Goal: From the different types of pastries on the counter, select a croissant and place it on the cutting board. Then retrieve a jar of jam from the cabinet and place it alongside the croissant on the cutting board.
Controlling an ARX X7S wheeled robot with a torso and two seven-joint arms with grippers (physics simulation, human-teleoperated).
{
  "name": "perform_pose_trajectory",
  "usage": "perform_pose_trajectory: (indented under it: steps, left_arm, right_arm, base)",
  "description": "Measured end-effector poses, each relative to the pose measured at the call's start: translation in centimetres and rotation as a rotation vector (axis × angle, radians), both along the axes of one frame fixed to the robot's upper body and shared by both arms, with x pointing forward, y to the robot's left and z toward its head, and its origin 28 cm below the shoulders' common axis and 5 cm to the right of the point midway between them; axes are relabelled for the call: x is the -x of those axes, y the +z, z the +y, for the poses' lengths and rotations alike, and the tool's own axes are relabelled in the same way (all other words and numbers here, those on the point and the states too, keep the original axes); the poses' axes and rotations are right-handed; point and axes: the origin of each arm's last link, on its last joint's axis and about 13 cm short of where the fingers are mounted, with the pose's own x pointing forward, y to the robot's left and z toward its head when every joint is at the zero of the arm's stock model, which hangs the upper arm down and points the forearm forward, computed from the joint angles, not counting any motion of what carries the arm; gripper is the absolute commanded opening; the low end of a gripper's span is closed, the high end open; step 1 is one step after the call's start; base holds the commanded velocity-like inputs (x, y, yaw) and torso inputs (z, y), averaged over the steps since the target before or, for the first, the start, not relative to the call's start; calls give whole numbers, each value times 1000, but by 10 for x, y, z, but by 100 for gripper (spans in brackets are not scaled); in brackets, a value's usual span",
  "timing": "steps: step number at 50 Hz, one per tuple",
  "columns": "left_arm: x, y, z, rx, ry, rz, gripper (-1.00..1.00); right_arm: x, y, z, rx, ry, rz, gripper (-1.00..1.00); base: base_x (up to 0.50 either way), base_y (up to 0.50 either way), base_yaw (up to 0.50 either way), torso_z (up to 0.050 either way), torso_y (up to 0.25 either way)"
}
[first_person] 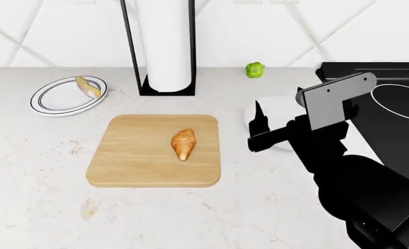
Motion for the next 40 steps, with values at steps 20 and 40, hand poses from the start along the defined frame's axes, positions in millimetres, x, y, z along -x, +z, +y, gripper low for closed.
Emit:
perform_pose_trajectory:
  steps: [20, 40]
  left_arm:
    - [-37, -129, 3, -116, -23, 185, -100]
    - [-85, -229, -15, -185, -140, 290, -100]
  right_arm:
    - [0, -3, 2, 8, -1, 12, 100]
    - [-3, -13, -2, 5, -15, 43, 100]
  base:
    - [0, 0, 0, 0, 0]
    - [0, 0, 0, 0, 0]
